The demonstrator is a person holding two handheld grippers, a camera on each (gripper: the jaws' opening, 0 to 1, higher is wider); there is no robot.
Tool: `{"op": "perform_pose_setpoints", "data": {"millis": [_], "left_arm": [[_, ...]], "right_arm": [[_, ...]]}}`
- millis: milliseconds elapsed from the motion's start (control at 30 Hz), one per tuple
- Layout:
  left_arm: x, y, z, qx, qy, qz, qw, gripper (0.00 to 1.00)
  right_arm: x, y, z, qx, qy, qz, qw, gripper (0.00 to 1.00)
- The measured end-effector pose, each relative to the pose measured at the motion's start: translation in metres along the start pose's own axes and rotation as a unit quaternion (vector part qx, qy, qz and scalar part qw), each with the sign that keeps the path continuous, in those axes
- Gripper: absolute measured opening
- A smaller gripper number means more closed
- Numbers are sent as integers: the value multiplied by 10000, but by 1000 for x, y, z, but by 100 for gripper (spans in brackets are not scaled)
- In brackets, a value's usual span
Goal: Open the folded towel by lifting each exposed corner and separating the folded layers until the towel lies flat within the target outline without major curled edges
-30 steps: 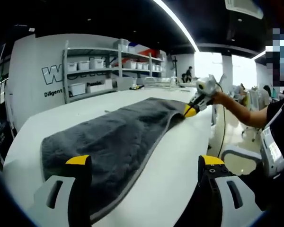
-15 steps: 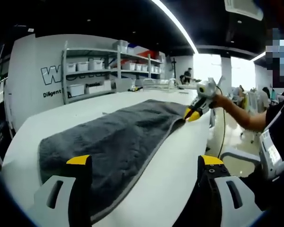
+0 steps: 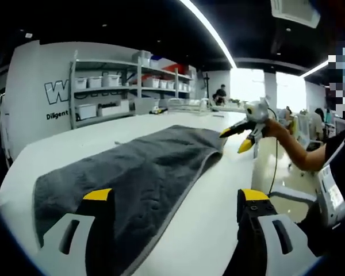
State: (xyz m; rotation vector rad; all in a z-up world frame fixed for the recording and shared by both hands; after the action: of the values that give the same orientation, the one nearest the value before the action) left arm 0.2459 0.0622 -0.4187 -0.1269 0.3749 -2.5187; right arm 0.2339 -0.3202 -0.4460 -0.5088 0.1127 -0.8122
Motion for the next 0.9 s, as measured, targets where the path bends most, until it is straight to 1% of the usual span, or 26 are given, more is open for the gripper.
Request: {"op": "perform_pose_setpoints", "data": {"millis": [133, 167, 200, 300, 333, 367, 467, 500, 600, 667, 700, 767, 833, 900], "left_arm": [[5, 13, 1, 4, -41, -201, 9998, 76], [7, 20, 0, -60, -45, -283, 9996, 73], [8, 23, -1, -119, -39, -314, 9994, 70], [12, 33, -3, -271, 76, -416, 9987, 60], [14, 43, -5, -379, 138, -492, 9980, 58], [14, 47, -5, -423, 135, -518, 9977, 57], [13, 56, -6, -479, 116, -547, 9973, 53], [12, 58, -5, -489, 123, -541, 9973, 49], [7, 64, -6, -598, 189, -467, 9969, 39], [5, 67, -11, -771, 281, -436, 9957, 36], [5, 68, -12, -812, 283, -444, 9953, 36], [4, 70, -15, -853, 219, -499, 9949, 33], [5, 71, -17, -899, 173, -552, 9943, 27], [4, 72, -19, -945, 124, -563, 9939, 25]], "right_arm": [[-2, -7, -5, -11, 73, -67, 10000, 94], [-4, -12, -6, 23, 110, -119, 9999, 97], [-5, -13, -5, 57, 119, -140, 9998, 98], [-8, -20, -3, 157, 99, -182, 9997, 99], [-11, -24, 0, 218, 61, -187, 9996, 99], [-12, -25, 1, 223, 60, -168, 9996, 99], [-15, -28, 2, 297, 114, -133, 9994, 99], [-16, -28, 2, 315, 107, -125, 9994, 99], [-18, -28, 1, 318, 97, -102, 9994, 99], [-19, -28, 0, 319, 113, -57, 9994, 99], [-20, -28, 0, 335, 133, -49, 9993, 99], [-20, -29, -1, 342, 135, -37, 9993, 99], [-20, -29, -3, 285, 121, -43, 9995, 99], [-20, -29, -5, 242, 133, -15, 9996, 99]]}}
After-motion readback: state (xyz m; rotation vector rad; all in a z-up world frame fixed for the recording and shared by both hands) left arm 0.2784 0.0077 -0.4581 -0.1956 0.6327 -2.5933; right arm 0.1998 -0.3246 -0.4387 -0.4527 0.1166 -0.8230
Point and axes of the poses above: the point that each gripper's makers call its tool centre point, and the gripper's own axes: y roughly forward along the fingers, x roughly to its right, z roughly out of its top, the point moved 7 cm from there along -y, roughly backward along the fingers, and after that the axes turned 1 degree about -y, right-handed, at the moved point
